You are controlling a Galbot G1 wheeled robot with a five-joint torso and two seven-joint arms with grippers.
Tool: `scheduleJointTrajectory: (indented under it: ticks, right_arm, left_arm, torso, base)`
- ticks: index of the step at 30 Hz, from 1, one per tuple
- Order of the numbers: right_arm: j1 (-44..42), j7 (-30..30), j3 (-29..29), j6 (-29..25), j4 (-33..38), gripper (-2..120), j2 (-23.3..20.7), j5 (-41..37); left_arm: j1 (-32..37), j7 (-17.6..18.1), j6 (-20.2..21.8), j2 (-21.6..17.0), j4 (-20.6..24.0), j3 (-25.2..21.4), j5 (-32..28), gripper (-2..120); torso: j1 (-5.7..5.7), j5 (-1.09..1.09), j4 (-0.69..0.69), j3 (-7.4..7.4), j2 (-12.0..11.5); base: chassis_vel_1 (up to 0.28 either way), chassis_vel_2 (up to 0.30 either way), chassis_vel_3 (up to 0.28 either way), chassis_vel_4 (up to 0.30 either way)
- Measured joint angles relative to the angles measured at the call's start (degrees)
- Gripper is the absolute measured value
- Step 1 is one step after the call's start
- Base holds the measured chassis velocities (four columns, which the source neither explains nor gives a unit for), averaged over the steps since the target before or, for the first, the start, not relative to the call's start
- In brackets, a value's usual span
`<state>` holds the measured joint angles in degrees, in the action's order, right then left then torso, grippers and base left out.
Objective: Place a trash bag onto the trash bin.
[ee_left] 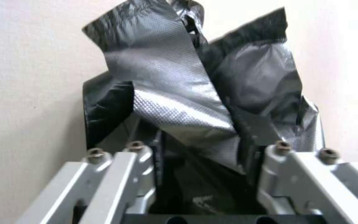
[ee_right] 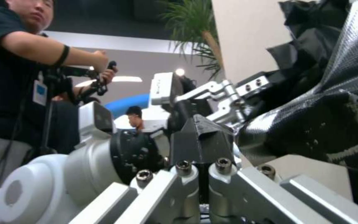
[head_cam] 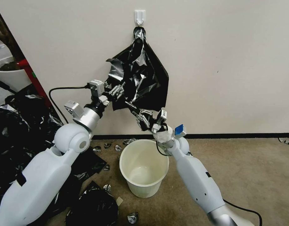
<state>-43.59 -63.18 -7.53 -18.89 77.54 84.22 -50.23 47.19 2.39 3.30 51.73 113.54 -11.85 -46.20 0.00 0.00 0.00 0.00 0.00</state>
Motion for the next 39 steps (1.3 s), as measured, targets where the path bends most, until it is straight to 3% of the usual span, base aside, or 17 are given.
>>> scheduleJointTrajectory:
  ticks: [7, 10, 13, 15, 16, 18, 19, 22, 23, 25, 28, 29, 32, 34, 37, 38, 39]
  right_arm:
    - [-1.5, 4.7, -0.1, -1.6, 1.6, 0, -0.5, 0.4]
    - [-3.2, 8.6, 0.2, -2.4, 4.1, 7, -1.0, 1.0]
    - [-7.6, 14.3, 0.1, -3.4, 10.6, 15, -2.0, 1.7]
    - [-13.1, 20.8, -0.7, -4.4, 21.2, 25, -3.5, 2.4]
    - [-13.1, 20.8, -0.7, -4.4, 21.2, 25, -3.5, 2.4]
    - [-14.8, 32.4, -0.8, -4.6, 28.6, 37, -5.4, 5.0]
    - [-14.8, 32.4, -0.8, -4.6, 28.6, 37, -5.4, 5.0]
    - [-10.1, 55.2, -0.3, -3.2, 30.9, 52, -7.9, 26.2]
    - [-10.1, 55.2, -0.3, -3.2, 30.9, 52, -7.9, 26.2]
    - [-5.8, 65.4, 1.1, 0.9, 29.4, 64, -10.6, 42.6]
    - [-3.0, 69.7, 3.7, 6.4, 29.5, 74, -14.6, 50.1]
    - [-3.0, 69.7, 3.7, 6.4, 29.5, 74, -14.6, 50.1]
    - [0.5, 71.4, 7.3, 17.3, 32.4, 89, -20.4, 54.1]
    - [1.2, 71.6, 8.1, 19.8, 33.4, 91, -21.5, 54.4]
    - [5.0, 72.4, 13.1, 36.6, 39.6, 100, -26.8, 51.5]
    - [5.0, 72.4, 13.1, 36.6, 39.6, 100, -26.8, 51.5]
    - [6.8, 72.4, 15.0, 43.3, 41.9, 100, -28.1, 48.6]
  left_arm:
    - [0.7, 0.0, -0.1, 1.2, 0.3, -1.6, 0.0, 10]
    - [0.8, -0.1, -0.1, 1.8, -0.1, -1.8, 0.0, 1]
    - [0.6, -0.1, -0.2, 2.8, -1.2, -1.5, 0.0, 0]
    - [0.4, -0.1, -0.4, 3.7, -1.9, -1.3, 0.0, 0]
    - [0.4, -0.1, -0.4, 3.7, -1.9, -1.3, 0.0, 0]
    - [0.7, -0.3, -0.5, 4.3, -1.9, -1.2, 0.0, 0]
    - [0.7, -0.3, -0.5, 4.3, -1.9, -1.2, 0.0, 0]
    - [1.3, -0.3, -0.5, 5.5, -1.6, -1.0, 0.1, 0]
    - [1.3, -0.3, -0.5, 5.5, -1.6, -1.0, 0.1, 0]
    - [1.4, -0.3, -0.5, 6.4, -1.5, -0.6, 0.3, 0]
    - [1.4, -0.3, -0.5, 6.8, -1.0, -0.3, 0.3, 0]
    - [1.4, -0.3, -0.5, 6.8, -1.0, -0.3, 0.3, 0]
    - [1.5, -0.2, -0.5, 7.1, -0.6, -0.1, 0.5, 0]
    - [1.6, -0.2, -0.5, 7.1, -0.6, 0.0, 0.6, 0]
    - [1.7, -0.1, -0.5, 7.3, -0.3, 0.0, 1.1, 0]
    - [1.7, -0.1, -0.5, 7.3, -0.3, 0.0, 1.1, 0]
    - [1.9, -0.1, -0.5, 7.3, 0.1, -0.1, 1.2, 0]
  torso:
    - [0.0, 0.0, 0.01, 0.0, 0.0]
    - [0.0, 0.0, 0.01, 0.0, 0.0]
    - [0.0, 0.0, 0.01, 0.0, 0.0]
    - [0.0, 0.0, -0.01, 0.0, 0.0]
    - [0.0, 0.0, -0.01, 0.0, 0.0]
    - [-0.01, 0.01, -0.02, -0.01, 0.0]
    - [-0.01, 0.01, -0.02, -0.01, 0.0]
    - [-0.01, 0.01, 0.01, 0.0, 0.0]
    - [-0.01, 0.01, 0.01, 0.0, 0.0]
    - [0.0, 0.01, 0.01, 0.0, 0.0]
    - [0.0, 0.01, 0.0, 0.0, 0.0]
    - [0.0, 0.01, 0.0, 0.0, 0.0]
    - [0.0, 0.0, 0.0, 0.0, 0.0]
    - [0.0, 0.01, 0.0, 0.0, 0.0]
    - [0.0, 0.0, 0.0, 0.0, 0.0]
    - [0.0, 0.0, 0.0, 0.0, 0.0]
    - [0.0, -0.01, -0.01, 0.0, 0.0]
  base:
    - [0.0, 0.0, 0.0, 0.0]
    - [0.0, 0.0, 0.0, 0.0]
    - [0.0, 0.0, 0.0, 0.0]
    - [0.0, 0.0, 0.0, 0.0]
    - [0.0, 0.0, 0.0, 0.0]
    - [0.0, 0.0, 0.0, 0.0]
    - [0.0, 0.0, 0.0, 0.0]
    - [0.0, 0.0, 0.0, 0.0]
    - [0.0, 0.0, 0.0, 0.0]
    - [0.0, 0.0, 0.0, 0.0]
    - [0.0, 0.0, 0.0, 0.0]
    - [0.0, 0.0, 0.0, 0.0]
    - [0.0, 0.0, 0.0, 0.0]
    - [0.0, 0.0, 0.0, 0.0]
    - [0.0, 0.0, 0.0, 0.0]
    - [0.0, 0.0, 0.0, 0.0]
    - [0.0, 0.0, 0.0, 0.0]
